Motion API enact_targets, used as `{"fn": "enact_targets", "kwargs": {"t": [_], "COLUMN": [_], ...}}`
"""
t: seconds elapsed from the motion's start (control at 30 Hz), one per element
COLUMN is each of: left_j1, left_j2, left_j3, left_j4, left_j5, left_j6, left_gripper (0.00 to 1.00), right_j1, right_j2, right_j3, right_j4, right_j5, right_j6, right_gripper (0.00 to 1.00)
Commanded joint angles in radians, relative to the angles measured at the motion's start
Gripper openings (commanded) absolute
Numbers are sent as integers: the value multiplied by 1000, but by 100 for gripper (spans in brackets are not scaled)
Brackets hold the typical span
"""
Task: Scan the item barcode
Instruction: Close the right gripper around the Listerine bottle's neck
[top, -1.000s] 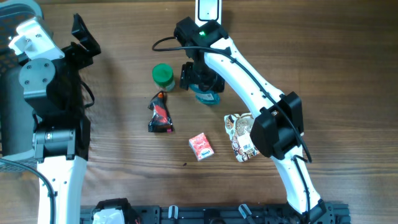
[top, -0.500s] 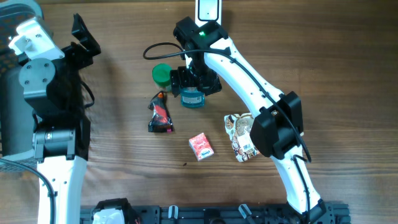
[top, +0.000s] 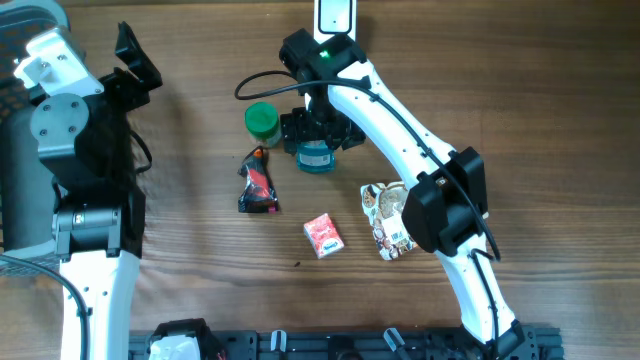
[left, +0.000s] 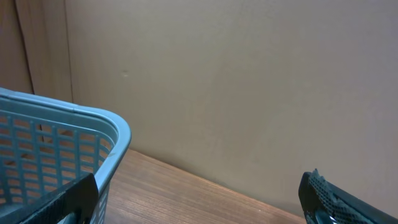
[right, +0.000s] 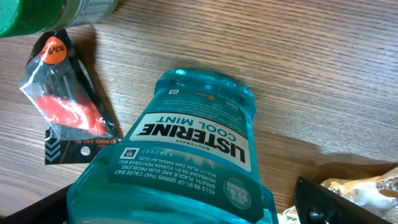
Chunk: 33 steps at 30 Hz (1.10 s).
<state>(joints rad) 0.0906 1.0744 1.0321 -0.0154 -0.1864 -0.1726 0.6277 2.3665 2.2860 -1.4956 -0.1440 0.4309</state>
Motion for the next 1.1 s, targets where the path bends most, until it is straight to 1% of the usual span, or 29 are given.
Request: {"fn": "enact_targets", "kwargs": {"t": [0.0,0.23,0.33,0.43,0.57,0.83,1.07], "left_j1": [-3,-3,-3,-3,-3,-3,-3], "left_j2": [7,21,22,22,22,22,22], "left_j3": [6,6,6,6,6,6,6], "left_j4": [8,8,8,8,8,8,8], "left_j5": [-10,-10,-10,-10,-10,-10,-10], "left_j6": [12,12,12,12,12,12,12], "left_gripper": [100,100,100,100,100,100,100], "right_j1": [4,21,42,66,70,66,56], "right_j2": [18,18,18,18,18,18,17], "right_j3": [0,18,24,26,26,26,27], "right_j4": [-1,2,-15,-31,-10,20,1], "right_j5": [35,51,144,228,233,119,114], "right_j6": [-15,-92,-85,-31,20,204,227], "right_gripper": [100,100,100,100,100,100,100]}}
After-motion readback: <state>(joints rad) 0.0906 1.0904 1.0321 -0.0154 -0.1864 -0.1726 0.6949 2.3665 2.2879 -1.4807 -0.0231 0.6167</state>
